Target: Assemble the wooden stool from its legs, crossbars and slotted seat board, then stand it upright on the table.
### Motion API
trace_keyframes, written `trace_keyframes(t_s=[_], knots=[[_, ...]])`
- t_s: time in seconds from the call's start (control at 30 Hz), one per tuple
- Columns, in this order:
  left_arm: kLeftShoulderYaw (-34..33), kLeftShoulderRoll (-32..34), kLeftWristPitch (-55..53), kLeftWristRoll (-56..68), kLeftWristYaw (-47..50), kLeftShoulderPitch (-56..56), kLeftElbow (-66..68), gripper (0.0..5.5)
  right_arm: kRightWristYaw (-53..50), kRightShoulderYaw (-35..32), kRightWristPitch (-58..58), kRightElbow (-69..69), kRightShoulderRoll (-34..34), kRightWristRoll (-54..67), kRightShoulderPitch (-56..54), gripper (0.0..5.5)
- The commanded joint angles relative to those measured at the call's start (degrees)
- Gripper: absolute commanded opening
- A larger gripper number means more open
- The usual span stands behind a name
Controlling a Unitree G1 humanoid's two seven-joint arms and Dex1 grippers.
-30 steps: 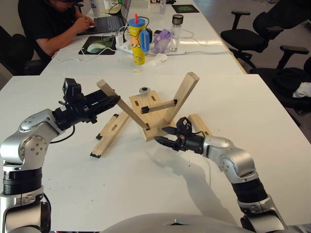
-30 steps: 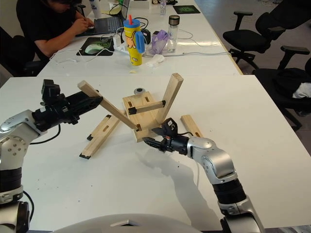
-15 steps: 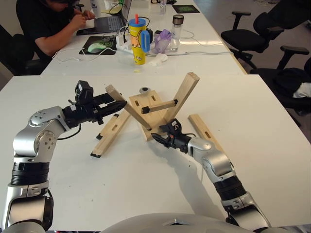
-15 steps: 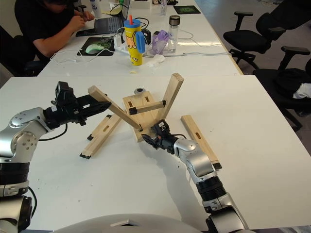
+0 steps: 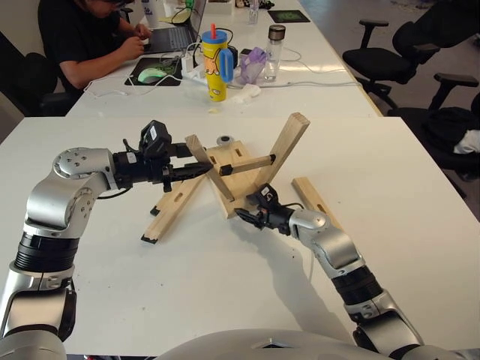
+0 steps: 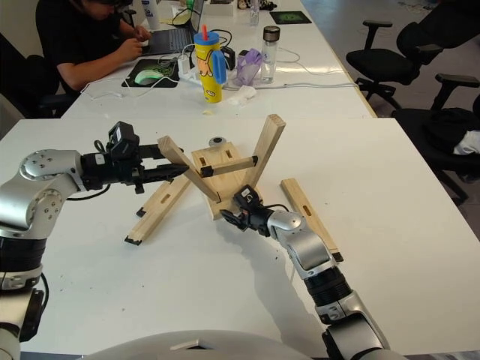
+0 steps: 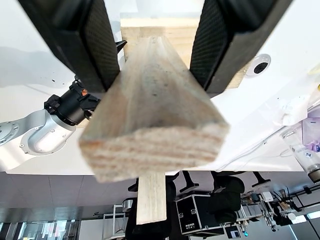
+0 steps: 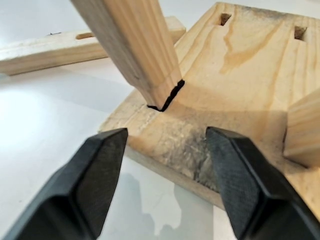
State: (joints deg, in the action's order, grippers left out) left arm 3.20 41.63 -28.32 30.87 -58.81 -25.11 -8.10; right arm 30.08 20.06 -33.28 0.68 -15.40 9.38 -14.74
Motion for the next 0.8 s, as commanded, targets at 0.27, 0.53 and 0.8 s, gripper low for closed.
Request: trace_keyframes(t_s=[0.27,0.53,0.8], knots=[[9.7,-5.5,-1.4,-7.3,3.1,4.2,10.4,2.03,3.0,2.7,-0.1,-3.2,-0.2,0.2,4.4,2.90],[10.5,-4.2,-1.7,-7.3,2.5,3.8,10.7,2.03,1.8,-11.0,6.0,20.1,5.5,15.2,7.0,1.99],[11.1,-4.3,-1.7,-7.2,2.5,3.0,11.1,2.03,-10.9,-9.2,13.7,24.0,10.7,2.9,-9.4,0.73]])
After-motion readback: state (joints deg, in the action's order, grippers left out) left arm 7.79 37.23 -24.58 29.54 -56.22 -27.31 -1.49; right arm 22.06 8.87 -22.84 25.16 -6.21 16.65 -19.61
